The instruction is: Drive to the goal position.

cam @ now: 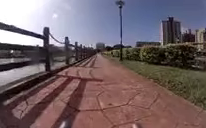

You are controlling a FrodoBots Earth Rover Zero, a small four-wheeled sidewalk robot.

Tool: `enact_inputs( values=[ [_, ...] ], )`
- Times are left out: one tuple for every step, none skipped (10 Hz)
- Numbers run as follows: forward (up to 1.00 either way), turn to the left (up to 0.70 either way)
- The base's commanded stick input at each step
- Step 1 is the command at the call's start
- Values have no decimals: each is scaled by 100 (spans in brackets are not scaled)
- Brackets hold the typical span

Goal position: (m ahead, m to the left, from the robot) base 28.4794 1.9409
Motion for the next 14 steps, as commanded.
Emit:
enact_inputs(
  values=[
    [50, 49],
    [50, 8],
    [50, 0],
    [50, 0],
    [50, 0],
    [50, 0],
    [50, 0],
    [50, 0],
    [50, 0],
    [50, 0],
    [50, 0],
    [50, 0],
    [50, 0],
    [50, 0]
  ],
)
